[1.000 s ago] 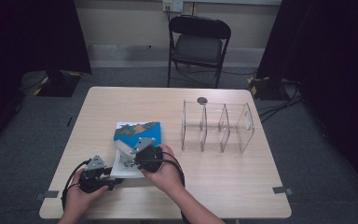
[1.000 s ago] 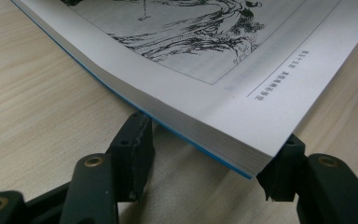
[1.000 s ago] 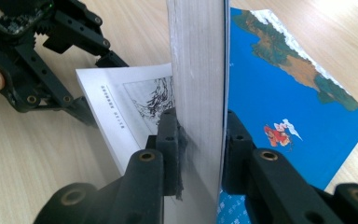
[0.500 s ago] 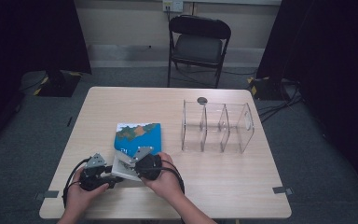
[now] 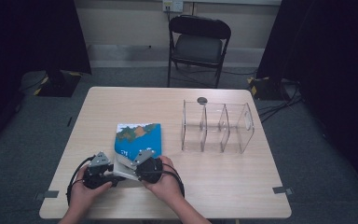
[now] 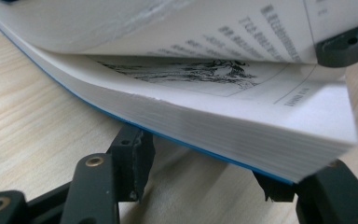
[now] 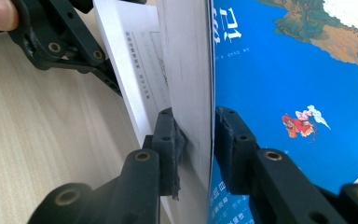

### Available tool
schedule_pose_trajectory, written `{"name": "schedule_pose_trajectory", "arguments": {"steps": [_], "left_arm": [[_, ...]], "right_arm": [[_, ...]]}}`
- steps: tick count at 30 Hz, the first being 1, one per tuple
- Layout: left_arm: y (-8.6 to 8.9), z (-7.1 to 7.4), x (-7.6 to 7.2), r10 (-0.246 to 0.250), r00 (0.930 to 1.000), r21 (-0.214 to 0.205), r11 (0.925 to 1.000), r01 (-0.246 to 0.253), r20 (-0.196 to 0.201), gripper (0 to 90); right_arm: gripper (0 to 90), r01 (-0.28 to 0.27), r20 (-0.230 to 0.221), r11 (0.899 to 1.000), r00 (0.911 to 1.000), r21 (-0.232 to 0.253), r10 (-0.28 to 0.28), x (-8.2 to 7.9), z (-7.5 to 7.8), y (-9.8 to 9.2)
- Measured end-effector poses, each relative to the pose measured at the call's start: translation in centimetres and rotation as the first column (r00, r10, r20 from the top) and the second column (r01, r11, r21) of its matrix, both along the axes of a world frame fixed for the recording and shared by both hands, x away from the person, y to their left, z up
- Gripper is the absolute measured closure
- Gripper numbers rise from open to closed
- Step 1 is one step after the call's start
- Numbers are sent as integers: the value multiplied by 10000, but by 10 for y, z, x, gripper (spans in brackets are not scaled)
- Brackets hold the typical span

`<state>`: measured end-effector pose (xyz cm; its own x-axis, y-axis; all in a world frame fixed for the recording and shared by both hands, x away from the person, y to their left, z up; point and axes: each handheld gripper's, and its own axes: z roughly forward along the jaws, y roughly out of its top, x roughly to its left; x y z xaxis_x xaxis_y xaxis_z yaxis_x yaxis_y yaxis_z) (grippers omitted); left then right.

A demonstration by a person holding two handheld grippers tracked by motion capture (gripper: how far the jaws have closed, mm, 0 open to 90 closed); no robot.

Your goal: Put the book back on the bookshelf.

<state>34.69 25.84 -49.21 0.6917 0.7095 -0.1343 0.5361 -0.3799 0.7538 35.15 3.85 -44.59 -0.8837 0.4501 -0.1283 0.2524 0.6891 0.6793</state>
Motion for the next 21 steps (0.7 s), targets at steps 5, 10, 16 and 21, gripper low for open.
{"name": "schedule_pose_trajectory", "arguments": {"steps": [5,10,16,21], "left_arm": [[-1,2,2,-88,10000,-92,9999,88,4,436],[-1,3,3,-214,9997,-110,9997,213,-124,452],[-2,3,2,-228,9997,-1,9997,228,-128,464],[-1,2,2,-307,9995,176,9994,309,-82,468]], "right_arm": [[708,-50,-99,10000,9999,61,50,-2,0,-1],[686,-74,-258,9995,9996,302,82,-1,-1,-3],[654,-167,-295,9992,9994,359,178,-2,-3,-3],[628,-224,-323,9985,9992,496,240,-2,-5,-4]]}}
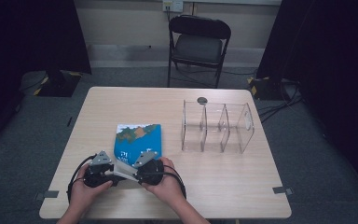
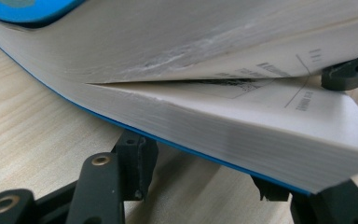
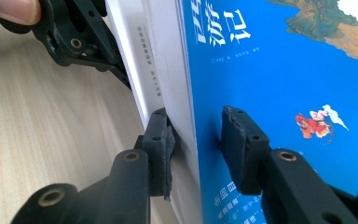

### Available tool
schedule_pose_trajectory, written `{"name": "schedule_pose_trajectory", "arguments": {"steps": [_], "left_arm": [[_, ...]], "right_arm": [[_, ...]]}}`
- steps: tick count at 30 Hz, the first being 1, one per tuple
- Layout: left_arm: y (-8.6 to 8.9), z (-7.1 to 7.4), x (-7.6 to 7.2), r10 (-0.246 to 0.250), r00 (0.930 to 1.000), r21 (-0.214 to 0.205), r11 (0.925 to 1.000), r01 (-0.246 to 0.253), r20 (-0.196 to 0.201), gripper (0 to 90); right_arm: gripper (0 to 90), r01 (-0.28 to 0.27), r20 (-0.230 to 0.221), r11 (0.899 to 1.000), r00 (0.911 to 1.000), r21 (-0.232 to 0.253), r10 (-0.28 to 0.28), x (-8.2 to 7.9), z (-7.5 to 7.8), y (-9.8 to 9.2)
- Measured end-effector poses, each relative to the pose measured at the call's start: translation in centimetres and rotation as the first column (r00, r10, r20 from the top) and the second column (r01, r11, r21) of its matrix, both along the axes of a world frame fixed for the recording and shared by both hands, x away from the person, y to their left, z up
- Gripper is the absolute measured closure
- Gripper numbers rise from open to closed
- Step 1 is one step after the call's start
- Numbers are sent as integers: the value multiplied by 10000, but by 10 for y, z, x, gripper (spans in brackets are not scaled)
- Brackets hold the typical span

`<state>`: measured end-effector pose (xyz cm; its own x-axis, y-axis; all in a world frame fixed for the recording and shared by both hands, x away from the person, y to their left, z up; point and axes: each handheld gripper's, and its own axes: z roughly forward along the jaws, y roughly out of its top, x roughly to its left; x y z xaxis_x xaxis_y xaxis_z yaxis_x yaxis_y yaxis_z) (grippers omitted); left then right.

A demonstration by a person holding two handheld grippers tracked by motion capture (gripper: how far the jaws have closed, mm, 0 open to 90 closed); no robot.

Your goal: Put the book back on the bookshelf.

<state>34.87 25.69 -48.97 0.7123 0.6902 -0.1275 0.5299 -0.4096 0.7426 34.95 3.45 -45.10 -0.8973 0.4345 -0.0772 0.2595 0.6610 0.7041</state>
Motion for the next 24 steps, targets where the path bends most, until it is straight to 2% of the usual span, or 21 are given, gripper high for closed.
{"name": "schedule_pose_trajectory", "arguments": {"steps": [4,11,21,23,24], "left_arm": [[0,-1,0,-29,10000,66,10000,29,11,470],[1,0,-1,-81,10000,76,9999,81,-5,475],[1,-1,-3,-51,10000,155,9999,51,-17,475],[1,-1,-2,-92,10000,129,9999,92,9,476],[1,-1,-2,-73,9999,127,9999,74,-101,478]], "right_arm": [[594,-25,-175,9997,9998,238,30,2,-3,-2],[565,13,-205,9998,9998,221,-8,3,-4,-2],[516,97,-606,9994,9981,338,-77,3,-4,-4],[489,106,-677,9996,9977,281,-87,2,-3,-5],[401,-12,-831,9995,9965,320,39,3,-4,-5]]}}
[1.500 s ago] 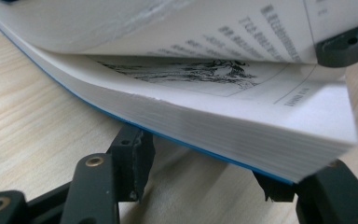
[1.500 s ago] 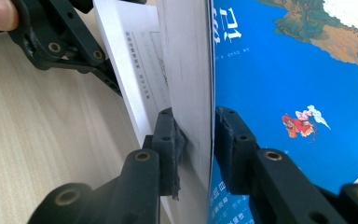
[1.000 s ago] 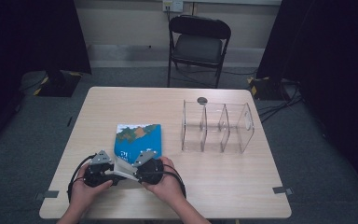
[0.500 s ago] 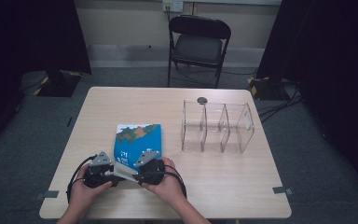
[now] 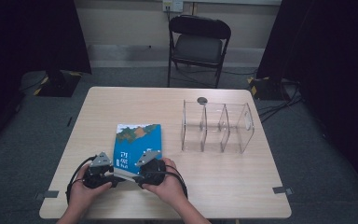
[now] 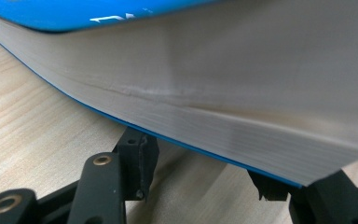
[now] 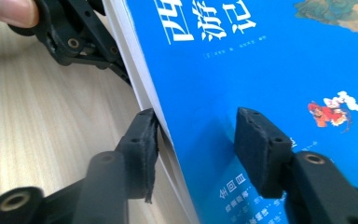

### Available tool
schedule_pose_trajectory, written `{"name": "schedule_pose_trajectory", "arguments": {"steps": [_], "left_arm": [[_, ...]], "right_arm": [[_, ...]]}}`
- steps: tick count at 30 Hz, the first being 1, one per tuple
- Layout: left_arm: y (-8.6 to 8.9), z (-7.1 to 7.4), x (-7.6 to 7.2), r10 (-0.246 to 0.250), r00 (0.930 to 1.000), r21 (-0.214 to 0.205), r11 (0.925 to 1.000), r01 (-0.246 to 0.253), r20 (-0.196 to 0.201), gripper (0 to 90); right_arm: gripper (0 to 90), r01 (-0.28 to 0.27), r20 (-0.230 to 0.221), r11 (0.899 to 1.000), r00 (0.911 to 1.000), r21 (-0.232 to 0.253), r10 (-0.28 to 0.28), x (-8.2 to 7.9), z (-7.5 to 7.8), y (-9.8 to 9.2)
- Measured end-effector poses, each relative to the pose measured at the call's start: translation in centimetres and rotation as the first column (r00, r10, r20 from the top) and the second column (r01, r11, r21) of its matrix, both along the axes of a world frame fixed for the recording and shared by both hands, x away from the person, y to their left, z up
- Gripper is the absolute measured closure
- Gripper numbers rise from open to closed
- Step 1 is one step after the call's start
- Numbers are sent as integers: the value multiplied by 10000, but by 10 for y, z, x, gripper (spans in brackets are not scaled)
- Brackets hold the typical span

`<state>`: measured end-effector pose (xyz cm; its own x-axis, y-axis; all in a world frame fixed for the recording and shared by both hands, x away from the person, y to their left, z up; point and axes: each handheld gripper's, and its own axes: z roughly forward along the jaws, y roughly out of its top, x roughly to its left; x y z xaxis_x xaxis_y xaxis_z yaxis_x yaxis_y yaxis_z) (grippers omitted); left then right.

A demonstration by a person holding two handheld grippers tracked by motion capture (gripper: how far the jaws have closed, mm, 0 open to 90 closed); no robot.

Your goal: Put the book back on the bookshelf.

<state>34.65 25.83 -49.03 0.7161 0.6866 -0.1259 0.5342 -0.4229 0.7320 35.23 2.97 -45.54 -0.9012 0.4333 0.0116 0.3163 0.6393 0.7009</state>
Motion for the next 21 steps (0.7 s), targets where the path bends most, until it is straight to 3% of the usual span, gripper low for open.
{"name": "schedule_pose_trajectory", "arguments": {"steps": [1,5,11,15,19,21], "left_arm": [[0,-1,0,-11,10000,-26,10000,11,23,478],[0,-1,0,18,10000,-52,10000,-18,1,478],[0,1,0,45,10000,-17,10000,-45,-5,484],[-1,2,-1,47,10000,-41,10000,-47,-38,490],[-1,4,-1,5,10000,12,10000,-4,-65,495],[-1,5,-1,17,10000,-12,10000,-18,-75,497]], "right_arm": [[370,-27,-194,9999,9998,141,30,0,-1,0],[344,-232,93,9994,9997,273,229,-2,-5,-2],[249,-415,1094,9990,9931,-146,429,-8,-13,2],[199,-290,1773,9991,9836,-316,342,-11,-20,7],[195,-90,2740,9989,9615,-456,211,-12,-29,12],[208,159,2829,9992,9591,-364,-50,-12,-30,14]]}}
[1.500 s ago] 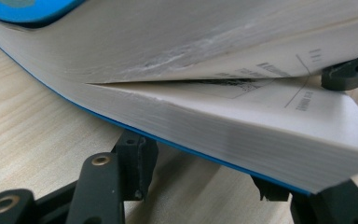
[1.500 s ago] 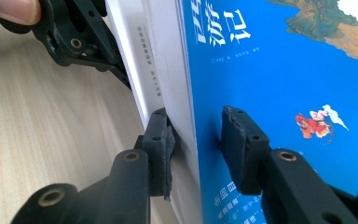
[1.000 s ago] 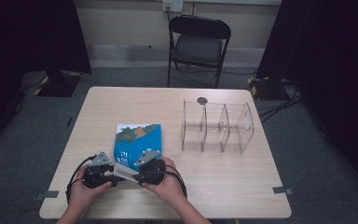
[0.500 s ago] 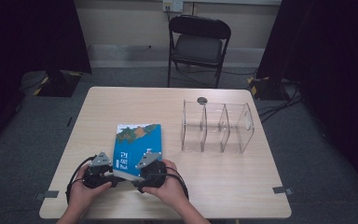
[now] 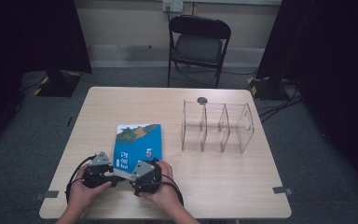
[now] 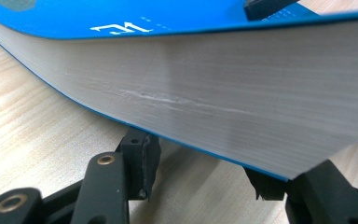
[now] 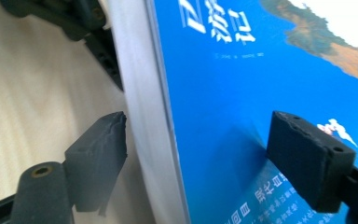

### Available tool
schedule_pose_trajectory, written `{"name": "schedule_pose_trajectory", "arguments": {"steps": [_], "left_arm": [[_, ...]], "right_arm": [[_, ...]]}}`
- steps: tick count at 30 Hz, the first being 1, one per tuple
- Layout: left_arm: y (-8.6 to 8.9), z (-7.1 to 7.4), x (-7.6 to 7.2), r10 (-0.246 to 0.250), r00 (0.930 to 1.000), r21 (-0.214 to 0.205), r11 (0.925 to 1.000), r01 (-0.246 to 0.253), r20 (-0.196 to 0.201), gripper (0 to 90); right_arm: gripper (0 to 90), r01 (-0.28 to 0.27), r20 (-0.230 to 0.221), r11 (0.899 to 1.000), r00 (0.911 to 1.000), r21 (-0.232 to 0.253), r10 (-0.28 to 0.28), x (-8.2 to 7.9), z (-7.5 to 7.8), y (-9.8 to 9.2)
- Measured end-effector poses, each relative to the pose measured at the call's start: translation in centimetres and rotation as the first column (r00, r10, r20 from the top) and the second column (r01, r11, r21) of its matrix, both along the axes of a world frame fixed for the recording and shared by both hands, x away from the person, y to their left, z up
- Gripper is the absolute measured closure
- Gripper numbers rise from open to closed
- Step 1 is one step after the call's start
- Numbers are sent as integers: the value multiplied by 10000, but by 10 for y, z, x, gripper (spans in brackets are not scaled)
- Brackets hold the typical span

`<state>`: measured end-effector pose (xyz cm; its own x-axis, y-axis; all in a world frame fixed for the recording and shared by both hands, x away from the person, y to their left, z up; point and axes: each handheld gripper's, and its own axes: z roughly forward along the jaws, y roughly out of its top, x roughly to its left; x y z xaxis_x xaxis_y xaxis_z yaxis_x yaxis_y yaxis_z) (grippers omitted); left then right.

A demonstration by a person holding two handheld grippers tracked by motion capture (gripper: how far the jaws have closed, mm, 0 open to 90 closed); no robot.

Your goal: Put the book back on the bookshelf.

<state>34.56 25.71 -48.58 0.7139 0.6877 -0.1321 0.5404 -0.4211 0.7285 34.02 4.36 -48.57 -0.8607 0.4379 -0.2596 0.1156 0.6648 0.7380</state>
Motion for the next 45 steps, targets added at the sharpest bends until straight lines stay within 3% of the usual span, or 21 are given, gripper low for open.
{"name": "schedule_pose_trajectory", "arguments": {"steps": [4,7,15,18,23,28,32,39,45], "left_arm": [[0,0,0,-6,10000,13,10000,6,1,501],[-1,1,0,2,10000,-43,10000,-2,-13,501],[-1,3,1,-28,10000,-314,9995,26,-61,469],[0,2,0,-100,9997,-186,9998,105,239,437],[5,3,0,-188,9977,-87,9998,194,650,303],[15,-2,3,-124,9974,-47,9999,127,715,256],[17,-3,3,-189,9965,204,9996,173,813,223],[16,-10,3,-346,9978,541,9980,315,569,188],[23,-13,2,-578,9973,565,9969,552,462,156]], "right_arm": [[250,132,593,9998,9982,-176,-121,0,-3,4],[272,263,552,9992,9982,-309,-245,0,-2,5],[467,89,828,9990,9966,-439,-52,-5,4,3],[515,190,997,9986,9949,-498,-139,-8,6,4],[551,263,889,9977,9958,-632,-207,-9,11,3],[559,172,714,9982,9974,-582,-130,-7,15,0],[584,237,642,9991,9977,-338,-215,-5,30,-5],[606,221,412,9990,9989,-387,-205,0,50,-15],[610,298,73,9991,9995,-305,-296,2,62,-15]]}}
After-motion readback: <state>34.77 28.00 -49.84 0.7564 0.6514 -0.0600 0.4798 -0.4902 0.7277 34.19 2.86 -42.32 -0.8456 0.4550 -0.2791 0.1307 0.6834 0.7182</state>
